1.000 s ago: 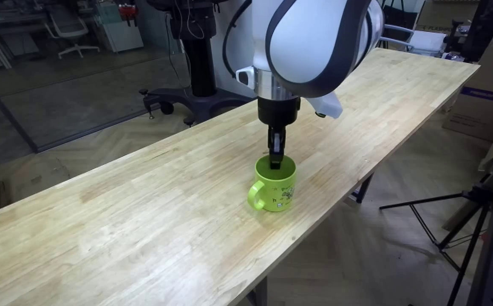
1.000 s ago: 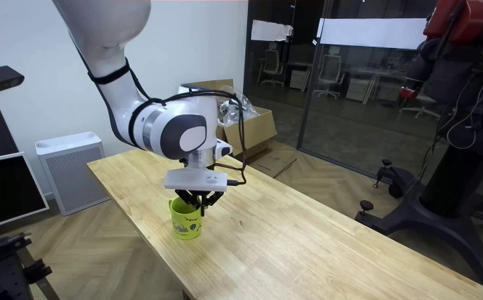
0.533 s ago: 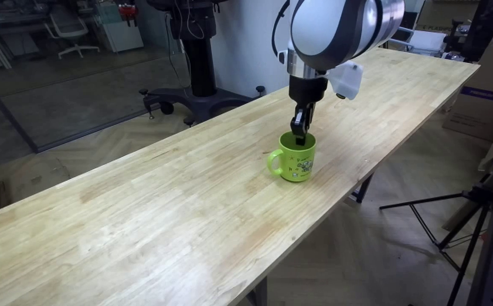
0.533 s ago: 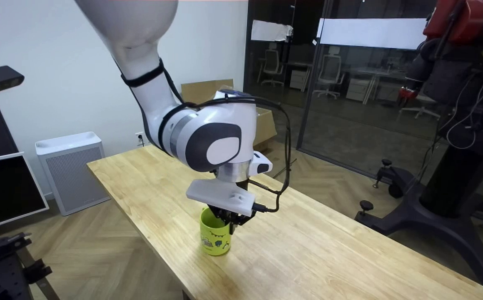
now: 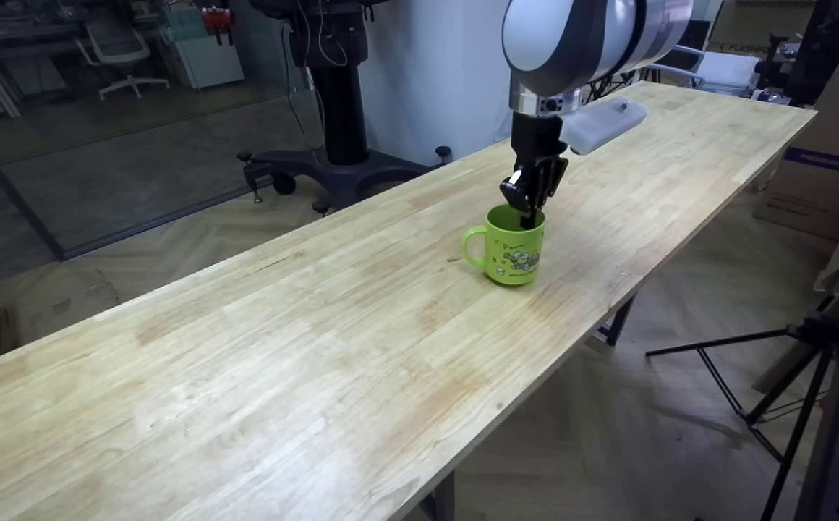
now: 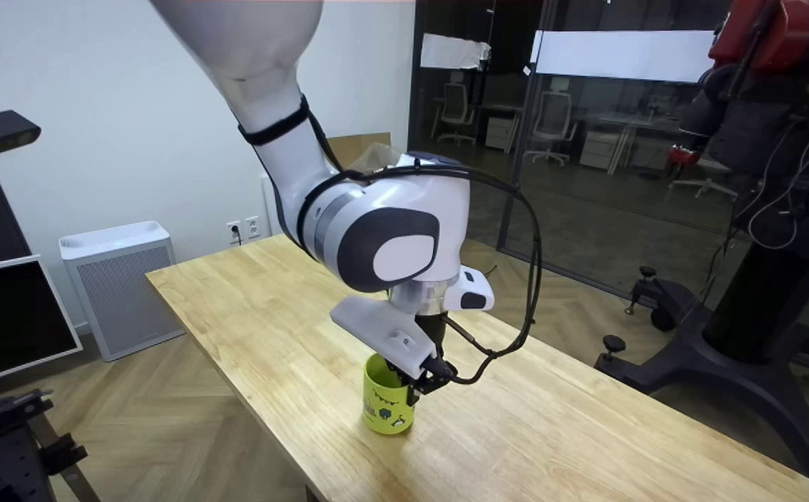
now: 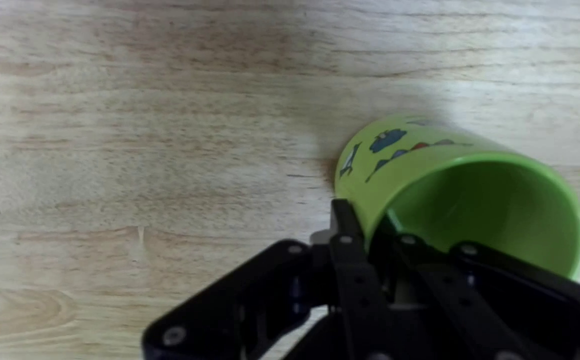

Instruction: Move the mug cup to the right

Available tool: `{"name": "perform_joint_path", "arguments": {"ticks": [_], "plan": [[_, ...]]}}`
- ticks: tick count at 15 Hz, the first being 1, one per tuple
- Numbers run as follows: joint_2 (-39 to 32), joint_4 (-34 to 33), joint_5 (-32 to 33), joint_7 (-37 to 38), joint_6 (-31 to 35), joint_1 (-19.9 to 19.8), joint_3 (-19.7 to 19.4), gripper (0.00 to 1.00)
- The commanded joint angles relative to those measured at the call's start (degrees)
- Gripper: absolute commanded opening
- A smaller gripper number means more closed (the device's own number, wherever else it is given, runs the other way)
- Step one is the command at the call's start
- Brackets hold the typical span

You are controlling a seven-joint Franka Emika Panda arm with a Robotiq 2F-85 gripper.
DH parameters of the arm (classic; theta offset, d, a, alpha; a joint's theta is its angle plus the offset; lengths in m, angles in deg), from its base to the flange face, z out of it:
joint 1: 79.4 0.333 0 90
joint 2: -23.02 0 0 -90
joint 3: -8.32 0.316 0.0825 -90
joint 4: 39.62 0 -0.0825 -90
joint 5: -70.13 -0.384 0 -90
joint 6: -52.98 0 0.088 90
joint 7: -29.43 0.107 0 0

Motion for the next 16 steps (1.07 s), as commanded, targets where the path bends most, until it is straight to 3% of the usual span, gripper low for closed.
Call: {"name": "perform_joint_path", "arguments": {"ticks": [1, 7, 16], "plan": [[-1.3, -3.12, -2.58, 9.37, -2.39, 2.31, -1.89, 0.02], [-3.14, -4.88, -3.72, 17.45, -3.19, 4.63, -3.47, 0.02], [-2.65, -4.49, -3.68, 20.94, -3.25, 6.52, -4.29, 0.02]]}}
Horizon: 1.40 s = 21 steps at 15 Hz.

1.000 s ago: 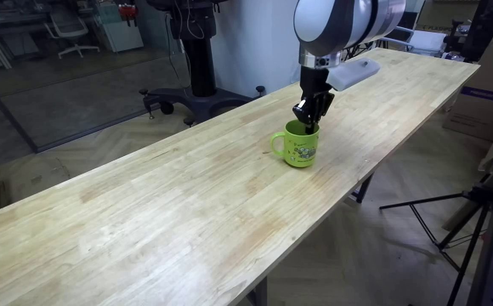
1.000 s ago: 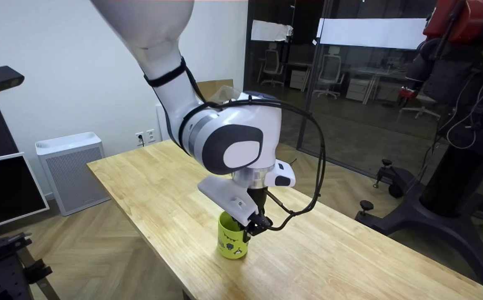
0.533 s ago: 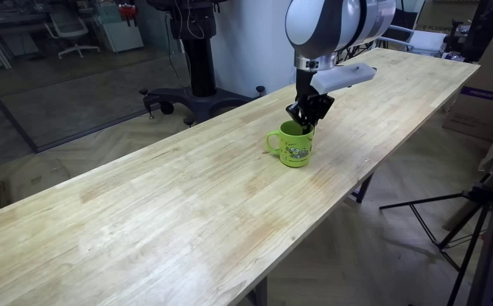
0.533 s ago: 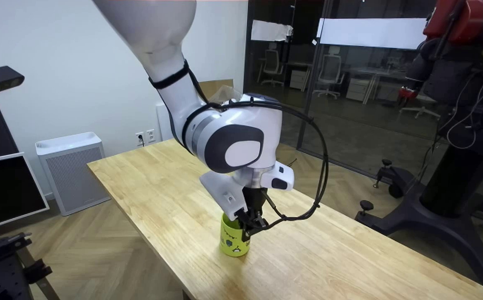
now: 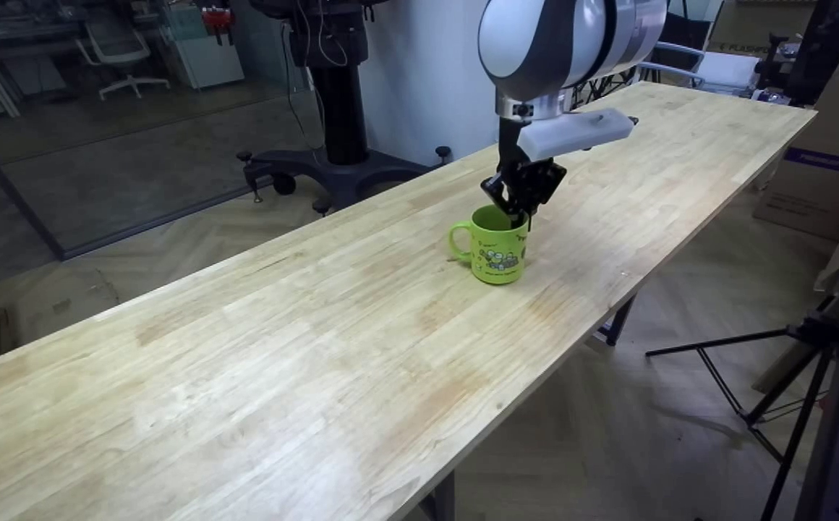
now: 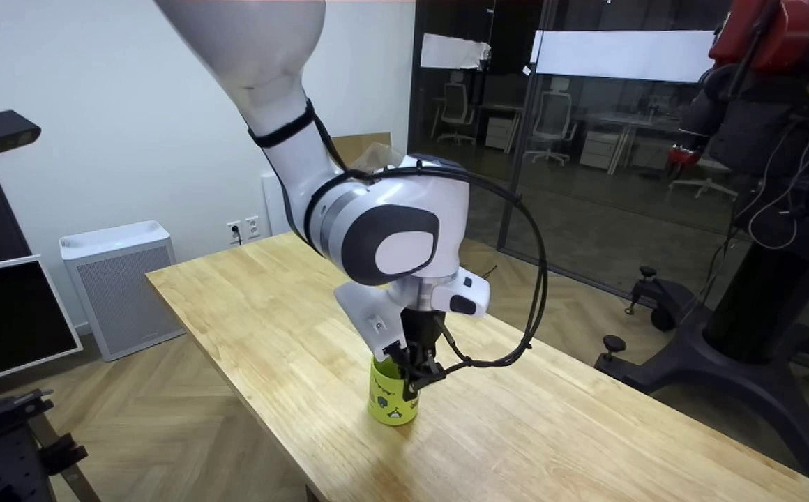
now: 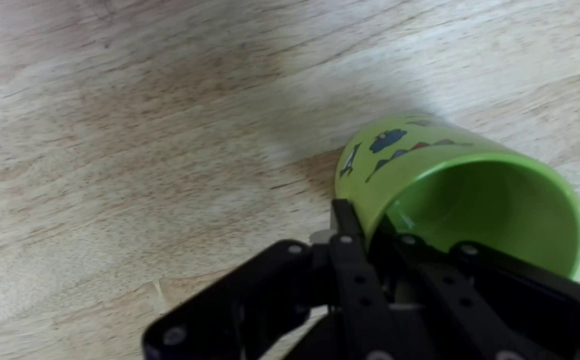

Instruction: Move the mug cup to the right

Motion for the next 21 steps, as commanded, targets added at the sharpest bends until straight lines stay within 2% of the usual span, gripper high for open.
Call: {"name": "perform_joint_path", "arguments": {"ticks": [1, 4, 5, 6, 8, 9, 13, 17, 21], "plan": [[-0.48, -1.35, -0.09, 3.14, -0.69, 1.88, -1.13, 0.02], [-0.39, -1.16, 0.07, 3.84, -0.56, 2.53, -1.55, 0.02], [-0.36, -1.1, 0.21, 4.13, -0.5, 2.81, -1.78, 0.14], [-0.32, -1.03, 0.32, 4.39, -0.47, 3.05, -1.95, 0.37], [-0.23, -0.87, 0.39, 4.89, -0.32, 3.53, -2.21, 0.4], [-0.14, -0.75, 0.51, 5.13, -0.18, 3.82, -2.38, 0.45], [0.88, 0.28, 0.91, 6.14, 0.6, 5.05, -2.85, 0.73], [4.42, 3.35, 2.6, 9.3, 1.59, 8.14, -5.16, 0.98], [9.54, 7.06, 5.66, 13.61, 2.13, 11.46, -7.78, 1.0]]}}
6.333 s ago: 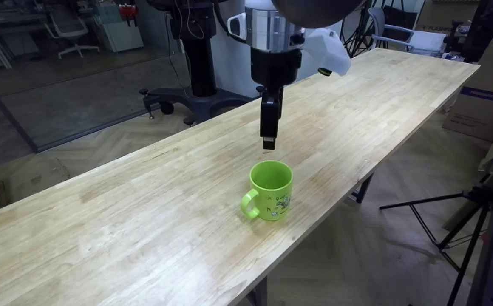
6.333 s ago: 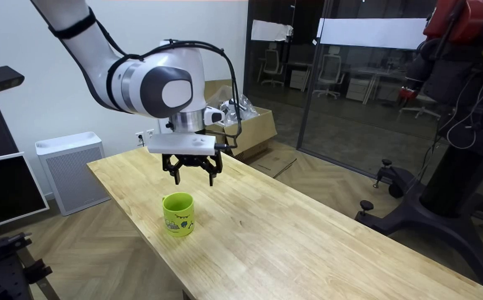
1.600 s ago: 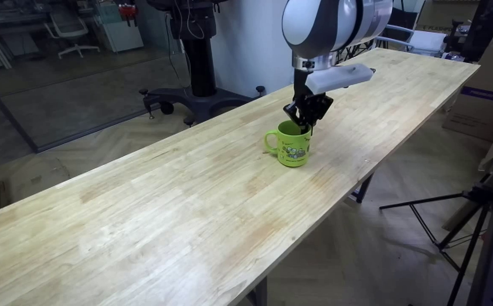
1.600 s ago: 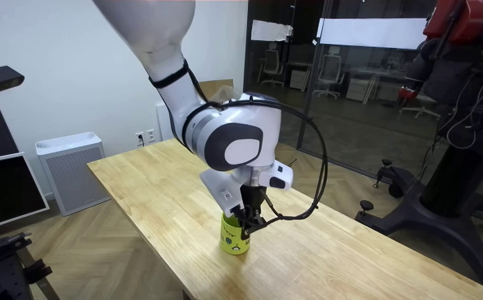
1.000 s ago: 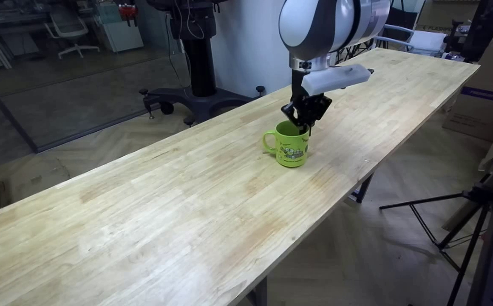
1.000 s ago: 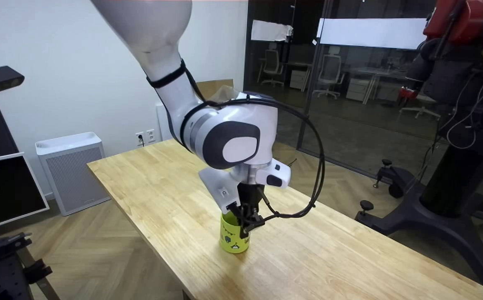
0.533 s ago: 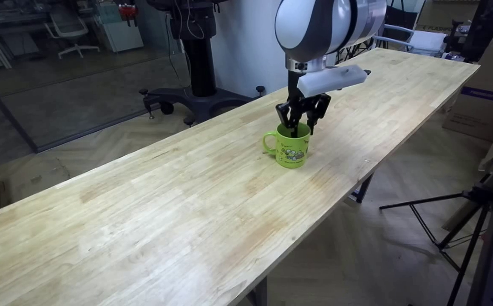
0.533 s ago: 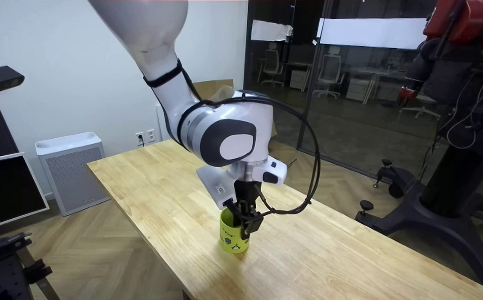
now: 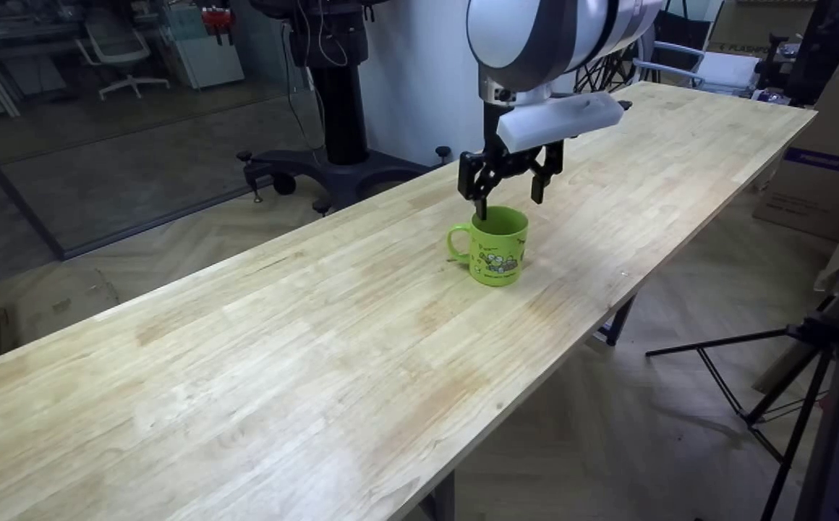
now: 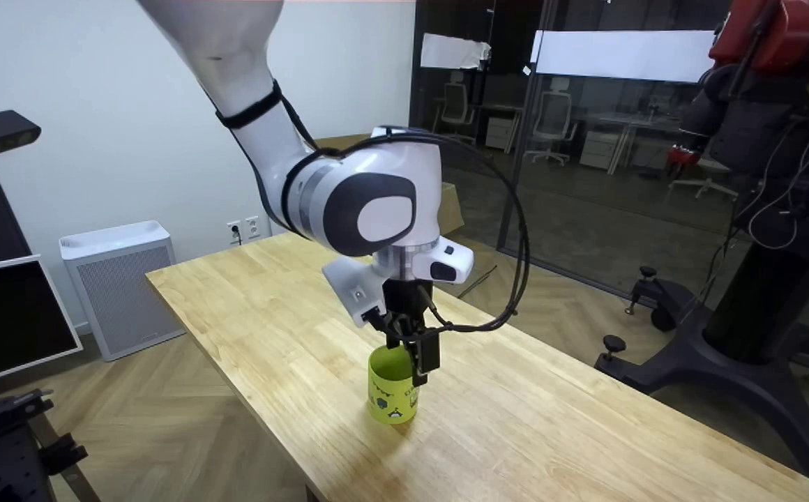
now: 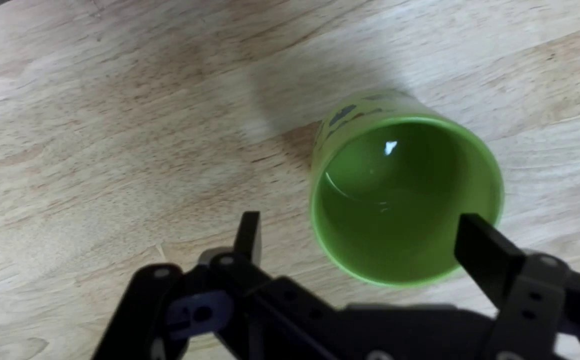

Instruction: Move the mug cup to the right

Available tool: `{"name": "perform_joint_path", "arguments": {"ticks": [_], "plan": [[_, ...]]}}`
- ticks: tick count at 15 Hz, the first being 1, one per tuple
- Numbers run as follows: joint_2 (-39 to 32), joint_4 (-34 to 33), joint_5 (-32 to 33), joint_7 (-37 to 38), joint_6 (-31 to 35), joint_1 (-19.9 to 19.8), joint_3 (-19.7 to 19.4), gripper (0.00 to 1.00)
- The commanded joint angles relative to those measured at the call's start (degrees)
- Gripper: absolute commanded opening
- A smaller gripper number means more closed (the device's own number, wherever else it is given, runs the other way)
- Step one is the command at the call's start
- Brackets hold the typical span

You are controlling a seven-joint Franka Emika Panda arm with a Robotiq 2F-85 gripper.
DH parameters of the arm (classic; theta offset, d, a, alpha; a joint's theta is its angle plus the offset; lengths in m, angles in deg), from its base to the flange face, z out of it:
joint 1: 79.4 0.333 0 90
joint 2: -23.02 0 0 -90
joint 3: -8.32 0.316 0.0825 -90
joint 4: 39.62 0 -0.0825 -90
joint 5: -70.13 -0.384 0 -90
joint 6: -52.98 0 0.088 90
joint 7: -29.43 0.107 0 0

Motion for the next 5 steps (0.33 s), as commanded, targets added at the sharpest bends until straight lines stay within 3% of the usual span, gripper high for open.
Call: {"name": "perform_joint_path", "arguments": {"ticks": [1, 5], "plan": [[6.89, 5.37, 2.93, 4.76, 0.45, 2.8, -1.93, 1.0], [5.03, 3.27, 2.13, 2.38, -0.13, 0.86, 0.08, 1.0]]}}
